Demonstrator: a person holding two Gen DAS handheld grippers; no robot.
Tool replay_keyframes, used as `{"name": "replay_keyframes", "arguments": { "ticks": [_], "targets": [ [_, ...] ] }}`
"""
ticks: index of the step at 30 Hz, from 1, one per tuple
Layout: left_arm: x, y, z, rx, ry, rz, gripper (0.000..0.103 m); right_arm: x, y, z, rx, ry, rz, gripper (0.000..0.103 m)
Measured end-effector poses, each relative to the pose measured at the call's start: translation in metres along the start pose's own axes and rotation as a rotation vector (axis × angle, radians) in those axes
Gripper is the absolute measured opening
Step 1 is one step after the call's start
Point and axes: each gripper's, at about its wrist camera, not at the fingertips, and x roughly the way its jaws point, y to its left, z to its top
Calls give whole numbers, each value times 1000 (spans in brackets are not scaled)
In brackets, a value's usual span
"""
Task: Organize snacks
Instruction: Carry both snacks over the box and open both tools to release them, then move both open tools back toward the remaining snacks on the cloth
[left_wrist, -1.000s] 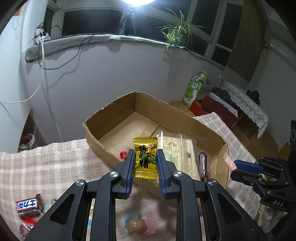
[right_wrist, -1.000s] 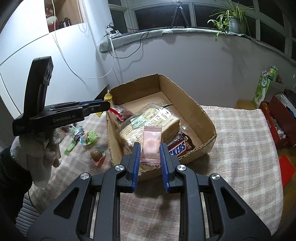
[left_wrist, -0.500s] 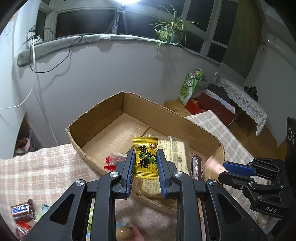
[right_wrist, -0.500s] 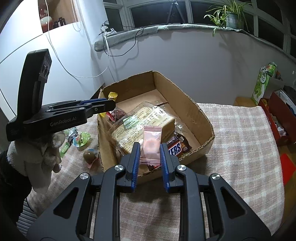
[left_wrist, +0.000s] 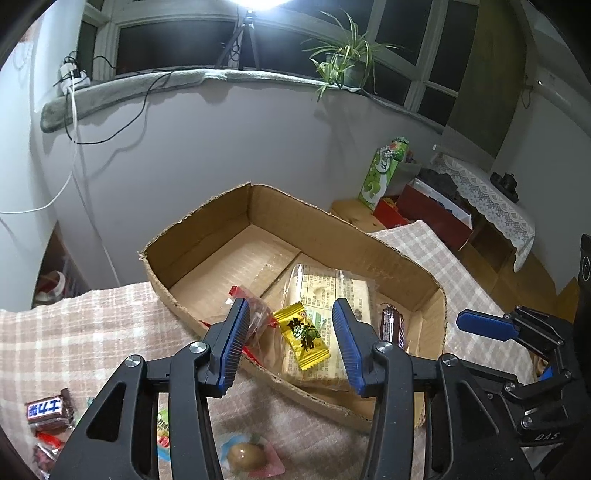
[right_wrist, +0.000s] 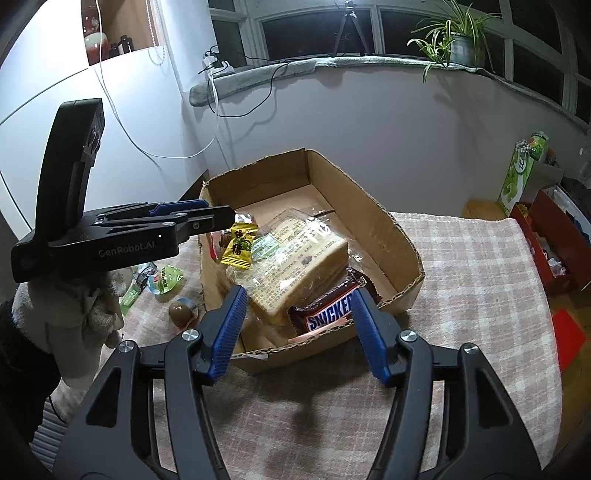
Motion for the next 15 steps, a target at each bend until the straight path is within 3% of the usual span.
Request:
{"name": "replay_keyframes", "arguments": {
  "ticks": [15],
  "targets": [
    [-47, 8, -15, -26, -46, 28, 45, -14, 31, -4, -49, -11, 33, 62]
  ]
}}
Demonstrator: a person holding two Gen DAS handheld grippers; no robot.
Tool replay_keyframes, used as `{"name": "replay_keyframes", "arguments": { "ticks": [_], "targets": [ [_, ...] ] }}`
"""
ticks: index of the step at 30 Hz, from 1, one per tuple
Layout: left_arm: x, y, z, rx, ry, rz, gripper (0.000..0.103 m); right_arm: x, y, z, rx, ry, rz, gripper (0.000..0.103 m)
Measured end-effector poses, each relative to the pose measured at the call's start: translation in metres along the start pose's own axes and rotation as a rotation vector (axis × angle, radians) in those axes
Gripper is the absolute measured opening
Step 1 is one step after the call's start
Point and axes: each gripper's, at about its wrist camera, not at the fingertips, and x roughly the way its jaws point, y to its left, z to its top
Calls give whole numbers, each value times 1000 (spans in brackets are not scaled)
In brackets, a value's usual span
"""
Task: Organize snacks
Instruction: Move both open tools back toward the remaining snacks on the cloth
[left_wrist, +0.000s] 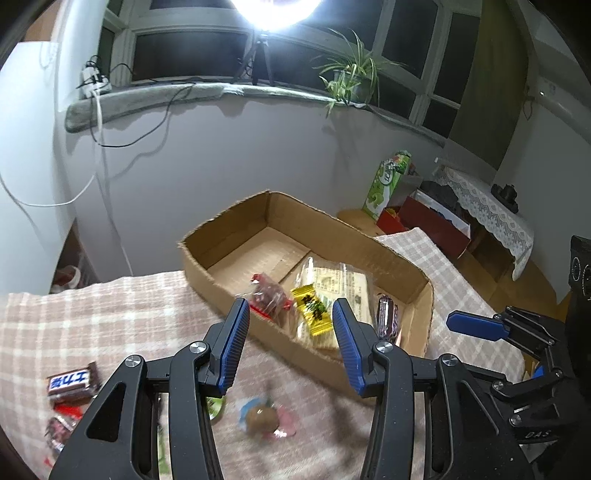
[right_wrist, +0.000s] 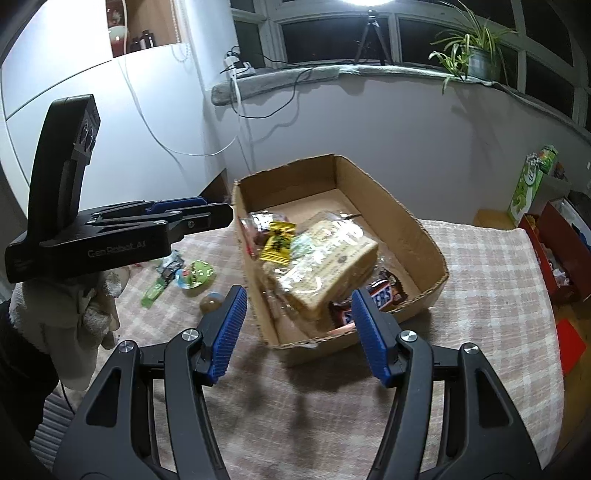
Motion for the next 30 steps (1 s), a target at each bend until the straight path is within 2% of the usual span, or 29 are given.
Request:
{"name": "replay_keyframes", "arguments": {
  "ticks": [10, 18, 30],
  "targets": [
    [-43, 33, -20, -52, -32, 71, 45, 1, 40, -4, -69, 10, 69, 62],
    [-70, 76, -45, -120, -28, 144, 45, 22, 79, -5, -128, 43, 132, 62],
    [-89, 131, -84, -197, 3, 228, 45, 80, 134, -10, -135, 174, 265, 62]
  ]
}}
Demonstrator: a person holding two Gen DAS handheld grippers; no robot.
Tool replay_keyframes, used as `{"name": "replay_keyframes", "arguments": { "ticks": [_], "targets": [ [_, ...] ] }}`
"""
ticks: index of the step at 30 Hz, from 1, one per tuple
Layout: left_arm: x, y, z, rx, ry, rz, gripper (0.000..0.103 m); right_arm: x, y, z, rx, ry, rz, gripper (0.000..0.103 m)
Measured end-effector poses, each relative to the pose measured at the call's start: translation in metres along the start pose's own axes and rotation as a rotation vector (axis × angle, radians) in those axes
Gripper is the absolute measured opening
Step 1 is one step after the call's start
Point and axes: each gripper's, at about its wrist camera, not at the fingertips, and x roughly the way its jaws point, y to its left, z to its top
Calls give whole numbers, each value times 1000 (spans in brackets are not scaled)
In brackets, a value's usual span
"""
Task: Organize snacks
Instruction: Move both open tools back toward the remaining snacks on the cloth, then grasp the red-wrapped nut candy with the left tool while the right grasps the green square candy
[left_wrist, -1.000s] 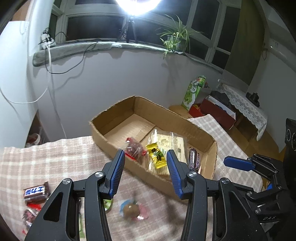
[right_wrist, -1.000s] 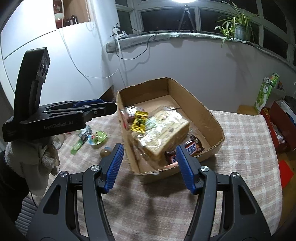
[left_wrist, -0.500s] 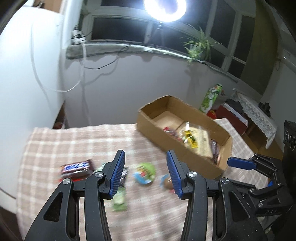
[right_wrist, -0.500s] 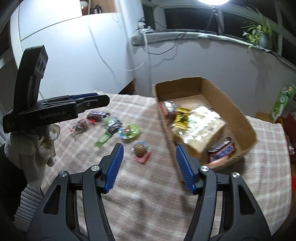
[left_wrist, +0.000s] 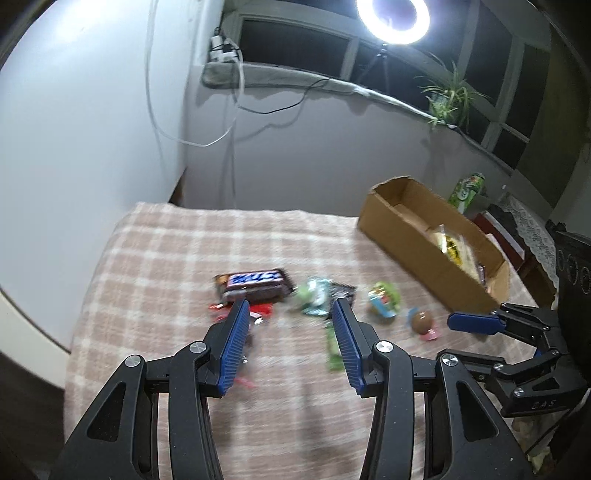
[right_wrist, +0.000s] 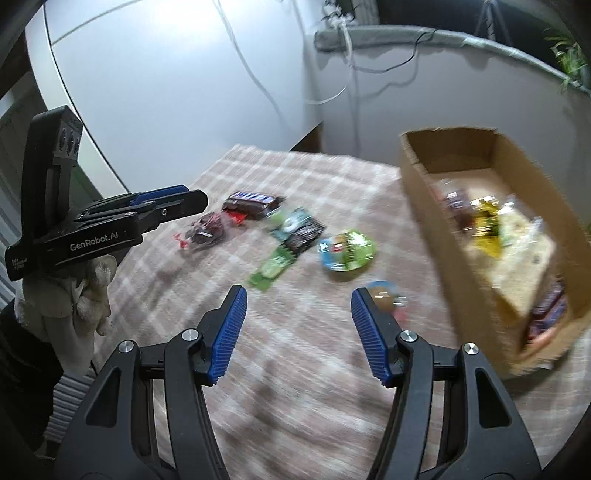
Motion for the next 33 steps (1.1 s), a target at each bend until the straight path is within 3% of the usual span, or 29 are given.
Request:
{"name": "replay_keyframes", "arguments": {
  "ticks": [10, 22, 28, 30, 33],
  "targets": [
    [10, 36, -10, -2, 39, 61, 45, 62, 23, 6, 28, 103, 22, 62],
    [35, 40, -13, 45, 105, 52, 45, 100, 45, 14, -2, 125, -76, 61],
    [42, 42, -14, 41, 116, 46, 45, 109, 55, 17, -100, 123, -159, 39],
    [43, 41, -14, 41, 118, 45, 45, 109, 55, 17, -123, 122, -176, 26],
    [46, 39, -16, 46, 122, 47, 45, 106, 51, 17, -132, 124, -177, 23]
  ]
}}
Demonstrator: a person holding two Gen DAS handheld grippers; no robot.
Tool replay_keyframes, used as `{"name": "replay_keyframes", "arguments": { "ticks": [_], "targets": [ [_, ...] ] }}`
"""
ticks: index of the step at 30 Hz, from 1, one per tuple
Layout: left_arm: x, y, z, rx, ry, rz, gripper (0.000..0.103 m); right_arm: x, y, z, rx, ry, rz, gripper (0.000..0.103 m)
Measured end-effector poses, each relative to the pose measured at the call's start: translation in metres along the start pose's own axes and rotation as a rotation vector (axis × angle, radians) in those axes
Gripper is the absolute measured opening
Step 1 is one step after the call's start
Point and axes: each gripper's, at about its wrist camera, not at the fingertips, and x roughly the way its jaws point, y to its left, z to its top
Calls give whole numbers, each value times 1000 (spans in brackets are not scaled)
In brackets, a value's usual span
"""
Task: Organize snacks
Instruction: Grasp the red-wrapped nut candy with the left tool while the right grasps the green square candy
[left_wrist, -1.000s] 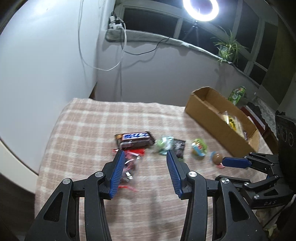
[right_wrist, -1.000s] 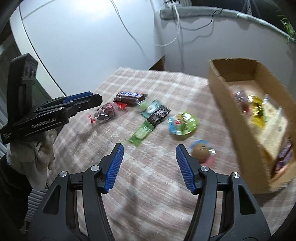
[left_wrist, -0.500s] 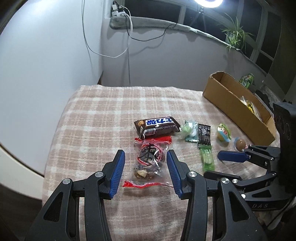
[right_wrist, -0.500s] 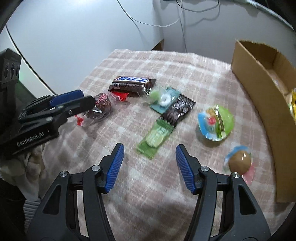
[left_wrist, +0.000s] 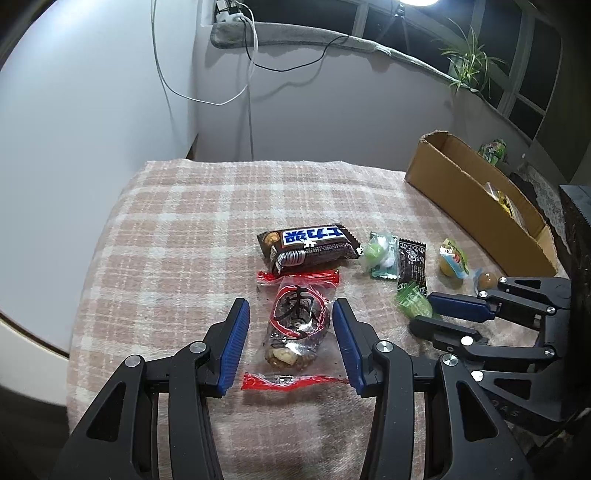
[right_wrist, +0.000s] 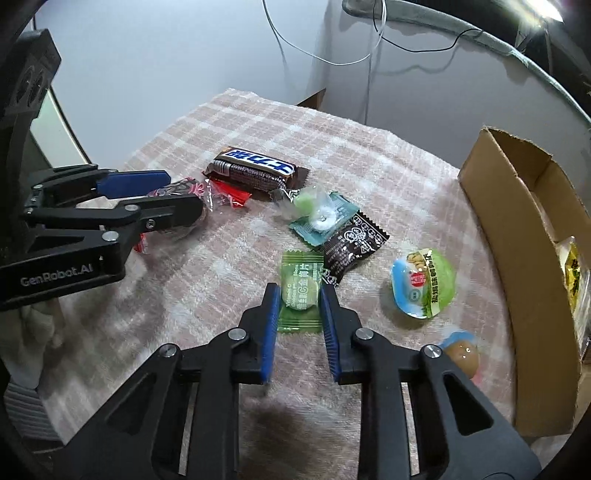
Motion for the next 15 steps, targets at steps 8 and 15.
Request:
{"name": "replay_keyframes", "arguments": {
  "ticks": [8, 15],
  "targets": [
    [7, -4, -7, -11, 14, -7, 37, -7, -4, -6, -3, 2, 23, 23],
    [0, -6, -11, -34, -6, -4, 35, -18, -11, -17, 27, -6, 56, 22]
  ]
}}
